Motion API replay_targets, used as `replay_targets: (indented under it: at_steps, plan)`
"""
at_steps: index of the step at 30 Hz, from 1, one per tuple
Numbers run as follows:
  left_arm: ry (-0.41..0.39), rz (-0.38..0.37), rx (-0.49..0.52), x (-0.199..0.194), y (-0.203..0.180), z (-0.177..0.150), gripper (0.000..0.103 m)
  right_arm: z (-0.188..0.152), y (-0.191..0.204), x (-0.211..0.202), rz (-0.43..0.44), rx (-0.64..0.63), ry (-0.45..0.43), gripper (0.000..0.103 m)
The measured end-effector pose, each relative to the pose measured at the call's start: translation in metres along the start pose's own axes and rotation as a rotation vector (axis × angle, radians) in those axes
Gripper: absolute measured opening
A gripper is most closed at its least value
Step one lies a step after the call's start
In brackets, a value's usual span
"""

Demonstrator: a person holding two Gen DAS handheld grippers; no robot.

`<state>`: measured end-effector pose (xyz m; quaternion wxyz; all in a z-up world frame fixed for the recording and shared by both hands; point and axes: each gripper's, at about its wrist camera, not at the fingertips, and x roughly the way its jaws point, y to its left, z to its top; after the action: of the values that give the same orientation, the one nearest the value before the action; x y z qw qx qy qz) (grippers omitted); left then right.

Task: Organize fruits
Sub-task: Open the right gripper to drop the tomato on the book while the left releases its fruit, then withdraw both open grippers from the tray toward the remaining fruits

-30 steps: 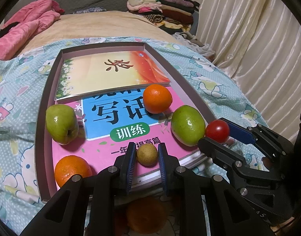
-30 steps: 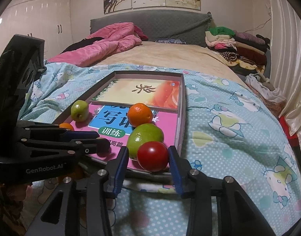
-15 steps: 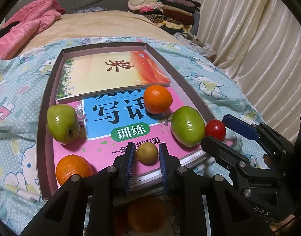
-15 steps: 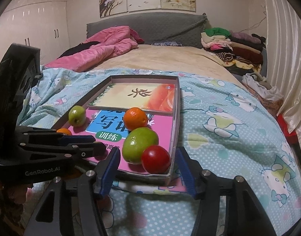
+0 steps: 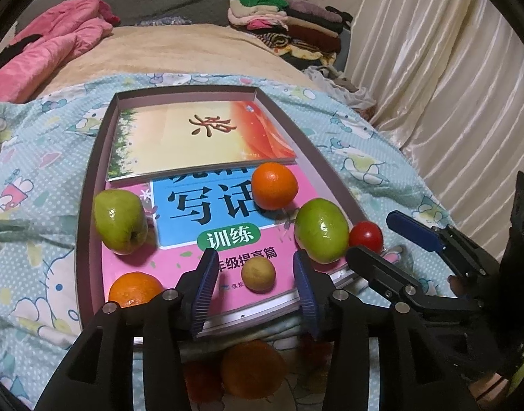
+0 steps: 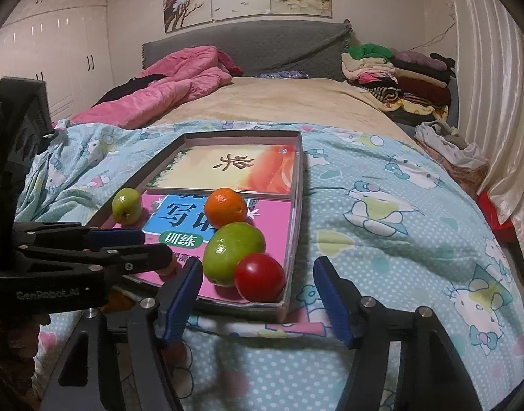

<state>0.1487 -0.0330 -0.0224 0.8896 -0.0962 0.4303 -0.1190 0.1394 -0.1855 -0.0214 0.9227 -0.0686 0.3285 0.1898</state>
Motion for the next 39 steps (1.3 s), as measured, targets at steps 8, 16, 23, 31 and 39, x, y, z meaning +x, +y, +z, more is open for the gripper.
replay_targets:
  at_steps: [8,16,23,31,39]
  plan:
    - [-0.03,-0.001,-0.026,-0.013,0.003,0.001,0.058,0.001,-0.004,-0.003,-0.002,0.011,-0.007,0.07]
    - [-0.075,0.027,-0.028,-0.027,0.006,0.001,0.062,0.003,-0.008,-0.007,-0.003,0.034,-0.02,0.073]
    - [-0.116,0.058,-0.034,-0.043,0.013,0.001,0.071,0.004,-0.009,-0.009,0.001,0.039,-0.026,0.074]
    - [-0.125,0.078,-0.049,-0.054,0.022,0.0,0.074,0.005,-0.008,-0.012,0.014,0.042,-0.036,0.075]
    - [-0.131,0.099,-0.074,-0.064,0.03,-0.005,0.074,0.006,-0.007,-0.018,0.026,0.041,-0.05,0.075]
